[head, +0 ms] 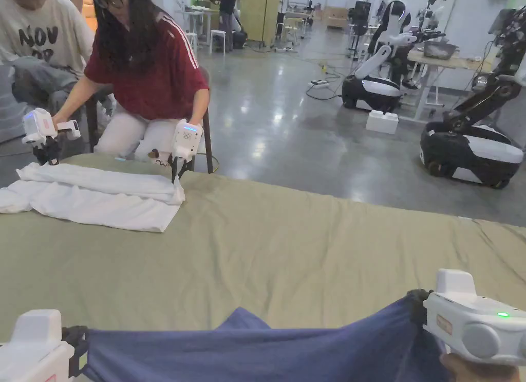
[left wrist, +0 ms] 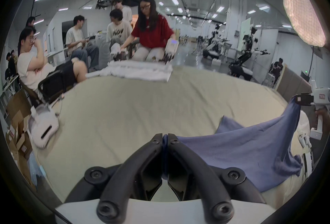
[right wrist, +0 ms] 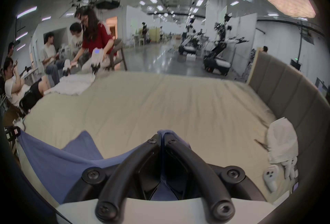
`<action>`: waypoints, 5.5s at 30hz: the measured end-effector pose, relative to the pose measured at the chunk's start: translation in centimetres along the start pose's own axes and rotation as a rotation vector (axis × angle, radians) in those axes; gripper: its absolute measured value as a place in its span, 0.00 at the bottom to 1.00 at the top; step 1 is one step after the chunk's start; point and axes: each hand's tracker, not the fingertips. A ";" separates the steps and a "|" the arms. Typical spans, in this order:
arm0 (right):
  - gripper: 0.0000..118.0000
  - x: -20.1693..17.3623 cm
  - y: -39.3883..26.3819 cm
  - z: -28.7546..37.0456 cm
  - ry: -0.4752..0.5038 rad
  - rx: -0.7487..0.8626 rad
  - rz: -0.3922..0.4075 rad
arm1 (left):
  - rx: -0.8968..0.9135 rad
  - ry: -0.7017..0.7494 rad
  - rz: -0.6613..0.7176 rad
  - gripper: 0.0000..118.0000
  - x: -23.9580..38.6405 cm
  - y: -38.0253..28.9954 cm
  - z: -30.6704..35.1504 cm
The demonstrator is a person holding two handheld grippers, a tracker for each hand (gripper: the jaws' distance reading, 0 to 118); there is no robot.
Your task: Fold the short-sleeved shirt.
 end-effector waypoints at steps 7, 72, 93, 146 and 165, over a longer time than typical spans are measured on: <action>0.00 5.0 6.0 7.7 -0.097 0.181 -0.001 | 0.154 -0.084 -0.090 0.00 5.0 12.0 0.7; 0.00 5.0 6.8 14.9 -0.205 0.293 0.144 | 0.291 -0.140 -0.123 0.00 5.9 17.1 0.6; 0.00 2.5 -14.8 23.7 -0.169 -0.062 0.076 | 0.026 -0.127 -0.096 0.00 0.3 -6.9 9.9; 0.00 -8.0 -8.2 18.1 -0.176 0.500 -0.085 | 0.427 -0.145 -0.173 0.00 13.9 2.1 9.8; 0.00 -8.0 -11.1 15.4 -0.104 0.331 -0.071 | -0.327 -0.115 -0.079 0.43 -1.5 -8.9 8.7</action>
